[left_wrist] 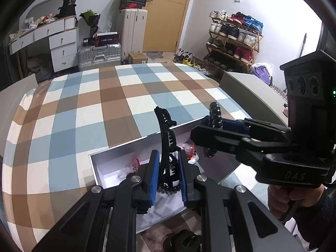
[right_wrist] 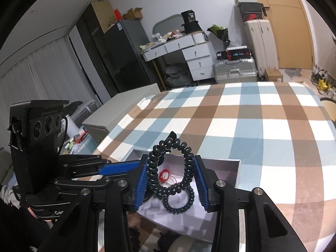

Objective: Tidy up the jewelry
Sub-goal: 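Release the comb clip and coiled hair tie into the box from both grippers, then move both grippers back to the black claw clip and black comb clip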

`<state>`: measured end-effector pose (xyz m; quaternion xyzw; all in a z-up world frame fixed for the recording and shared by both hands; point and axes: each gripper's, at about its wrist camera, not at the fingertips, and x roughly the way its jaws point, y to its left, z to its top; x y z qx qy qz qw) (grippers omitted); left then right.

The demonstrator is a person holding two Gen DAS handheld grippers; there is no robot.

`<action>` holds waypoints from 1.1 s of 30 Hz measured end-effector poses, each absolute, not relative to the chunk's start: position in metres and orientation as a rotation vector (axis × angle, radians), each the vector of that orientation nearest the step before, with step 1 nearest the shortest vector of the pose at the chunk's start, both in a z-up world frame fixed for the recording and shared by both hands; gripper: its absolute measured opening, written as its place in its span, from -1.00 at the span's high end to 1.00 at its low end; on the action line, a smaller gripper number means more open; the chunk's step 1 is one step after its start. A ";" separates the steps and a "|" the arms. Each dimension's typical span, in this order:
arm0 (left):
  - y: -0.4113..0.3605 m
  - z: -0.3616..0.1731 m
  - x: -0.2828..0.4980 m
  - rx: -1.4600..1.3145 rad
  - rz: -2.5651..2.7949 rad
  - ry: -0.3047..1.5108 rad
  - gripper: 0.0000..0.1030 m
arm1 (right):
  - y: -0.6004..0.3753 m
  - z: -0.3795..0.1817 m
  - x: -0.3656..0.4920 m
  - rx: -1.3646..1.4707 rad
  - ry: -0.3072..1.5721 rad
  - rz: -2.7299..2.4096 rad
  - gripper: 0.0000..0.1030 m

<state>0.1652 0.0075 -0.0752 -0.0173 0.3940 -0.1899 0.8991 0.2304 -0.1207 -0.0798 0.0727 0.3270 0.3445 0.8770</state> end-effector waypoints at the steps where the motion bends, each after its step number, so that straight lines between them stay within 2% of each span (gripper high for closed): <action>1: 0.008 -0.076 0.166 -0.038 -0.391 0.821 0.75 | -0.120 -0.082 0.232 0.153 0.693 0.716 0.20; 8: 0.020 -0.080 0.169 -0.103 -0.382 0.840 0.72 | -0.117 -0.089 0.235 0.158 0.722 0.705 0.09; 9: 0.021 -0.080 0.169 -0.105 -0.378 0.839 0.68 | -0.118 -0.089 0.234 0.160 0.720 0.705 0.05; 11: 0.023 -0.079 0.168 -0.106 -0.365 0.839 0.37 | -0.118 -0.088 0.234 0.164 0.717 0.704 -0.01; 13: 0.026 -0.078 0.167 -0.122 -0.365 0.832 0.26 | -0.120 -0.085 0.231 0.171 0.708 0.704 -0.04; 19: 0.025 -0.073 0.158 -0.102 -0.342 0.823 0.23 | -0.124 -0.075 0.221 0.173 0.673 0.687 -0.23; 21: 0.026 -0.071 0.155 -0.097 -0.328 0.823 0.17 | -0.126 -0.071 0.217 0.175 0.663 0.682 -0.27; 23: 0.028 -0.069 0.151 -0.101 -0.314 0.816 -0.02 | -0.128 -0.066 0.213 0.177 0.653 0.673 -0.37; 25: 0.029 -0.065 0.146 -0.106 -0.303 0.804 -0.10 | -0.131 -0.061 0.206 0.183 0.636 0.666 -0.40; 29: 0.031 -0.059 0.136 -0.097 -0.278 0.778 -0.16 | -0.137 -0.053 0.193 0.185 0.611 0.649 -0.49; 31: 0.031 -0.058 0.131 -0.090 -0.267 0.769 -0.27 | -0.140 -0.048 0.185 0.184 0.596 0.643 -0.60; 33: 0.032 -0.055 0.125 -0.089 -0.263 0.751 -0.28 | -0.142 -0.045 0.176 0.177 0.576 0.641 -0.71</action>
